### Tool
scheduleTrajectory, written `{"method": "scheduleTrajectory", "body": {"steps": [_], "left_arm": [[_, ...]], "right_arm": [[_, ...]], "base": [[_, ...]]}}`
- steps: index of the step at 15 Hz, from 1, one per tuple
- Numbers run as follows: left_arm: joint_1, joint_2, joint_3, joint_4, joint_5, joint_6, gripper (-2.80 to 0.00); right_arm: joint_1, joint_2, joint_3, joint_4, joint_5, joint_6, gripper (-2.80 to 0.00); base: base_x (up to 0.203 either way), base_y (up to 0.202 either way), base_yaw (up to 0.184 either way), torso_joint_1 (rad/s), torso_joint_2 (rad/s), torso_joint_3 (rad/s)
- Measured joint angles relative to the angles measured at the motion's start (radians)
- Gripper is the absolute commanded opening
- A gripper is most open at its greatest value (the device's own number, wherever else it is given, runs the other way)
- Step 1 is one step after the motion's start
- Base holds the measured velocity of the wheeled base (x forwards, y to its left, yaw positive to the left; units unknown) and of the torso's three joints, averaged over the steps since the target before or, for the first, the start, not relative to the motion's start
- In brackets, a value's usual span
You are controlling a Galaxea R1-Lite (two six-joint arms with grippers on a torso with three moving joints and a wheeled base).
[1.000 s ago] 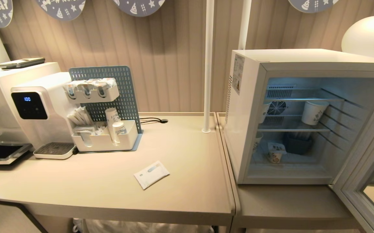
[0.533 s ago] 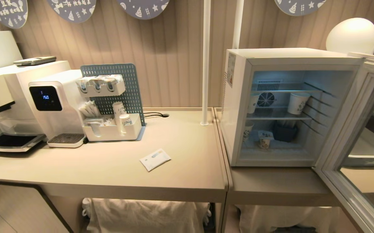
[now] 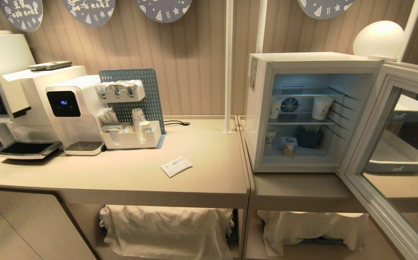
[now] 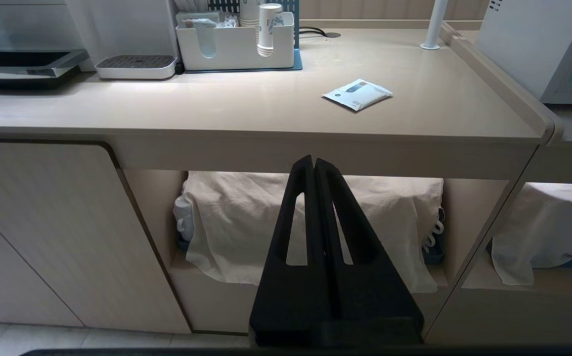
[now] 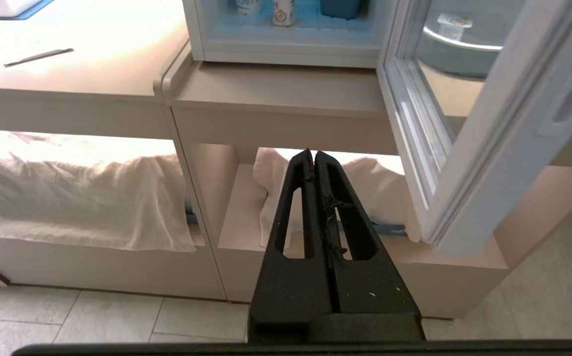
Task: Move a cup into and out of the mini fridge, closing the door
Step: Close the freezer door
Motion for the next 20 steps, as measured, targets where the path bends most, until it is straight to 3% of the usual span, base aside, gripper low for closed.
{"method": "scheduleTrajectory", "body": {"steps": [3, 20], "left_arm": [[0.0, 0.0, 0.0, 0.0, 0.0, 0.001, -2.8], [0.0, 0.0, 0.0, 0.0, 0.0, 0.001, -2.8]], "right_arm": [[0.0, 0.0, 0.0, 0.001, 0.001, 0.0, -2.8], [0.0, 0.001, 0.0, 0.001, 0.005, 0.0, -2.8]], "base": [[-0.001, -0.071, -0.005, 0.002, 0.0, 0.0], [0.0, -0.193, 0.0, 0.003, 0.0, 0.003]]}}
